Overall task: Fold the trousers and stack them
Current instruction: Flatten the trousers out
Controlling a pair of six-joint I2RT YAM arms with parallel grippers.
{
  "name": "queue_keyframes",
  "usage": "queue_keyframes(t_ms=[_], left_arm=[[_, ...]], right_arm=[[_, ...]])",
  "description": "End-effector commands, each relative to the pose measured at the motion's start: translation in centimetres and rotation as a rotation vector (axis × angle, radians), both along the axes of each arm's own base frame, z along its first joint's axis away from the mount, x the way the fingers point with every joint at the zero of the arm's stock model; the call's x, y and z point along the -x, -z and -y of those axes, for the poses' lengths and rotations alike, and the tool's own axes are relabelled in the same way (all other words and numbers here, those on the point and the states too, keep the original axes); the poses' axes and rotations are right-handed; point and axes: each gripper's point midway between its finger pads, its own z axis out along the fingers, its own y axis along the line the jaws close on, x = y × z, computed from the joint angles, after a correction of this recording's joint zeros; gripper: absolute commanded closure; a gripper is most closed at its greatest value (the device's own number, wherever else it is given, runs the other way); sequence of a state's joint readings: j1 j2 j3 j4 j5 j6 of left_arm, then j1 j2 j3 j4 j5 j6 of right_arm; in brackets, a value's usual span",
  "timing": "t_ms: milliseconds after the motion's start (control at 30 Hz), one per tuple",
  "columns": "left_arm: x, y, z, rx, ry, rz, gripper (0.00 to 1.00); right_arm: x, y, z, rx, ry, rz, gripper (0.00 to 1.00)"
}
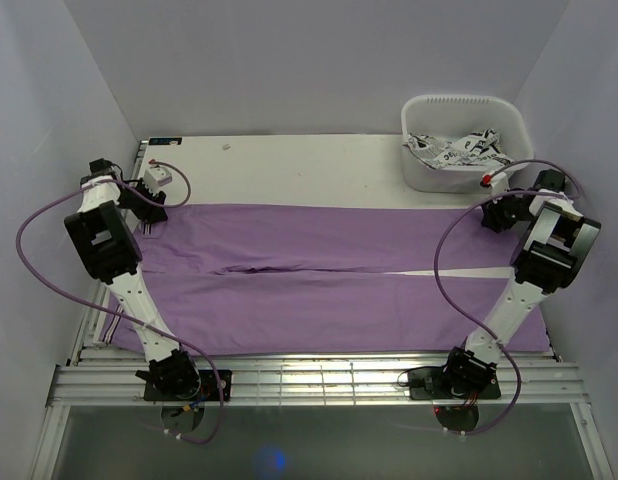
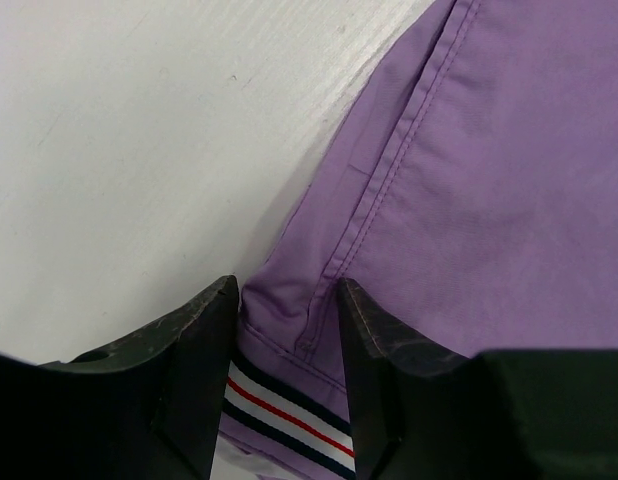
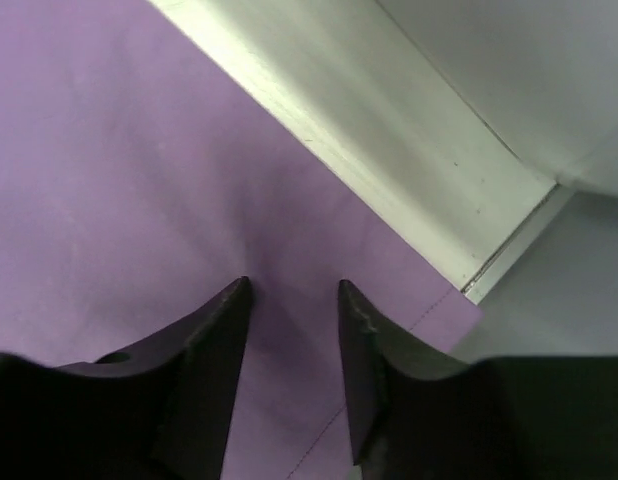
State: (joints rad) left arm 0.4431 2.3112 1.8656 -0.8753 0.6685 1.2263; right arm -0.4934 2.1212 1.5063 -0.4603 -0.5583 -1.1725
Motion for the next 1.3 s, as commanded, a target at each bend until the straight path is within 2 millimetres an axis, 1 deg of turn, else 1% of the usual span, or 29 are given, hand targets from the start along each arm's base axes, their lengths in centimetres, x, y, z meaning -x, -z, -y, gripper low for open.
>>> queue_keyframes(t_ms=[0, 33, 67, 100, 167, 200, 267, 333, 367, 433, 467, 500, 533, 567, 600, 633, 667, 700, 767, 867, 900, 933, 967, 1000, 1033, 1100, 1133, 1167, 1267], left_arm=[[2.4, 0.7, 0.1, -0.034, 0.014, -0.073, 0.46], [2.4, 0.7, 0.1, -0.035, 0.013, -0.073, 0.47], [2.4, 0.7, 0.0, -0.036, 0.012, -0.075, 0.47], [2.5, 0.7, -0.1, -0.036, 0.011, -0.075, 0.48], [2.6, 0.7, -0.2, -0.042, 0.013, -0.074, 0.49], [2.6, 0.8, -0.3, -0.044, 0.014, -0.075, 0.49], [2.9, 0.9, -0.6, -0.051, 0.016, -0.077, 0.50], [3.0, 0.8, -0.9, -0.055, 0.015, -0.073, 0.50], [3.0, 1.0, -1.0, -0.054, 0.013, -0.075, 0.50], [3.0, 0.9, -1.2, -0.058, 0.015, -0.072, 0.50], [3.1, 1.0, -1.2, -0.059, 0.015, -0.072, 0.50], [3.1, 1.0, -1.2, -0.061, 0.019, -0.072, 0.50], [3.2, 1.0, -1.2, -0.062, 0.021, -0.072, 0.50], [3.1, 1.1, -1.1, -0.059, 0.023, -0.072, 0.50], [3.1, 1.0, -1.2, -0.058, 0.021, -0.070, 0.50], [3.2, 1.0, -1.1, -0.055, 0.023, -0.070, 0.50], [3.2, 1.1, -1.0, -0.054, 0.023, -0.072, 0.50], [3.2, 1.1, -0.9, -0.052, 0.024, -0.072, 0.50], [3.3, 1.2, -0.9, -0.048, 0.025, -0.074, 0.50], [3.4, 1.2, -0.8, -0.048, 0.026, -0.074, 0.50], [3.3, 1.2, -0.8, -0.046, 0.025, -0.074, 0.50], [3.3, 1.1, -0.9, -0.045, 0.024, -0.072, 0.50], [3.3, 1.2, -0.8, -0.043, 0.023, -0.075, 0.49], [3.3, 1.2, -0.8, -0.042, 0.022, -0.076, 0.49], [3.4, 1.2, -0.8, -0.039, 0.021, -0.076, 0.49], [3.4, 1.2, -0.6, -0.035, 0.021, -0.076, 0.49], [3.5, 1.2, -0.6, -0.032, 0.020, -0.074, 0.49], [3.6, 1.3, -0.5, -0.031, 0.019, -0.076, 0.49], [3.7, 1.3, -0.5, -0.031, 0.018, -0.074, 0.49]], right_arm=[[6.5, 4.4, -0.3, 0.057, -0.073, -0.231, 0.57], [7.6, 3.8, -0.7, 0.053, -0.082, -0.246, 0.60], [8.4, 3.7, -1.0, 0.052, -0.104, -0.253, 0.65], [9.7, 3.4, -1.4, 0.043, -0.105, -0.266, 0.68], [11.6, 3.2, -2.0, 0.035, -0.130, -0.293, 0.73], [13.1, 3.1, -2.3, 0.034, -0.128, -0.312, 0.75], [14.9, 3.0, -2.9, 0.023, -0.144, -0.343, 0.76], [15.8, 2.3, -2.9, 0.031, -0.153, -0.347, 0.75], [15.8, 1.8, -2.9, 0.019, -0.147, -0.347, 0.69], [14.5, 0.3, -2.0, -0.001, -0.114, -0.291, 0.61], [12.9, -1.3, -0.7, 0.019, -0.098, -0.235, 0.52], [11.8, -2.1, -0.3, 0.017, -0.096, -0.195, 0.47], [10.9, -2.9, 0.2, 0.025, -0.096, -0.162, 0.35], [9.3, -4.5, 1.1, 0.045, -0.093, -0.109, 0.31], [8.5, -4.8, 1.2, 0.032, -0.096, -0.084, 0.28], [7.8, -5.3, 1.4, 0.030, -0.094, -0.062, 0.17], [6.9, -6.0, 1.7, 0.033, -0.092, -0.031, 0.10], [5.9, -6.3, 2.0, 0.035, -0.088, 0.010, 0.07], [4.9, -6.4, 1.8, 0.024, -0.078, 0.031, 0.05], [3.6, -5.2, 1.4, 0.019, -0.082, 0.035, 0.03], [3.4, -4.3, 1.3, 0.018, -0.076, 0.026, 0.02], [2.6, -4.1, 1.6, 0.035, -0.073, 0.056, 0.07], [2.2, -3.8, 1.3, 0.022, -0.052, 0.058, 0.08], [1.8, -3.6, 1.4, 0.019, -0.026, 0.072, 0.09], [0.8, -3.1, 1.9, 0.035, 0.004, 0.122, 0.10], [0.2, -3.0, 1.8, -0.004, 0.086, 0.137, 0.10], [0.4, -2.1, 1.6, -0.022, 0.124, 0.134, 0.10], [-0.6, -2.5, 2.0, -0.008, 0.149, 0.183, 0.10], [-0.4, -0.8, 1.4, -0.034, 0.193, 0.125, 0.09]])
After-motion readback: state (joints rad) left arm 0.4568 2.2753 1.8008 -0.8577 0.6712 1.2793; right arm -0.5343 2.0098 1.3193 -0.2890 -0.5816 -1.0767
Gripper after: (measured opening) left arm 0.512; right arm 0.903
